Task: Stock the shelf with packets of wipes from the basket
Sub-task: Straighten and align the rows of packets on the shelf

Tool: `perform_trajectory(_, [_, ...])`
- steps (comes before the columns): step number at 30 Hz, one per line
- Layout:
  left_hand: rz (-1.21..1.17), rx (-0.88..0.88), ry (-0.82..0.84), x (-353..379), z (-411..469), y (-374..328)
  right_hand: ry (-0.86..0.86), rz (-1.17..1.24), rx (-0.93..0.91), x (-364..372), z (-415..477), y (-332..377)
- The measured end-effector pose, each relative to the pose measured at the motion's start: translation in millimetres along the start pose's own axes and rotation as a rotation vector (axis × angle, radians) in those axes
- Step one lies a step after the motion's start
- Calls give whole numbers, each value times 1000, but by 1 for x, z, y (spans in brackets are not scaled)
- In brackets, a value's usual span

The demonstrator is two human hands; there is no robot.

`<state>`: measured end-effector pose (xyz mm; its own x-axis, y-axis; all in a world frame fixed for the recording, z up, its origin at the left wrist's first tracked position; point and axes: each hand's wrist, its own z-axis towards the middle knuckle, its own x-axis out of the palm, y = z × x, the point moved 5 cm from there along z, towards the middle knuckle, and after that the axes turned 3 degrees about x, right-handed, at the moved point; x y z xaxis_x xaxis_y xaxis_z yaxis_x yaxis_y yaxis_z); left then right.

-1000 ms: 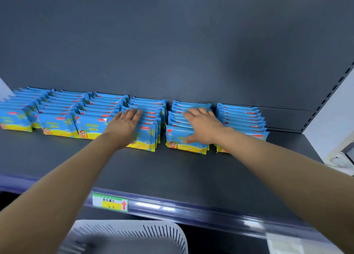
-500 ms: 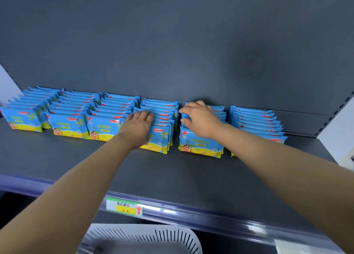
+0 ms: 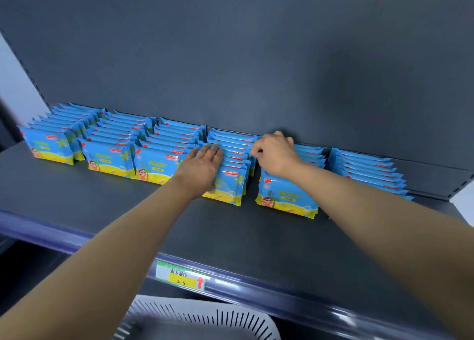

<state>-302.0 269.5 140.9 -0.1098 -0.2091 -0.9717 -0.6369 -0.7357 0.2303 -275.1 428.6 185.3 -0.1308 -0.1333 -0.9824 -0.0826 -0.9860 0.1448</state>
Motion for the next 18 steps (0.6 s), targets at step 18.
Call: perform_trajectory(18, [-90,54,-26,3,3,5,-1,61,-46,10,21,4])
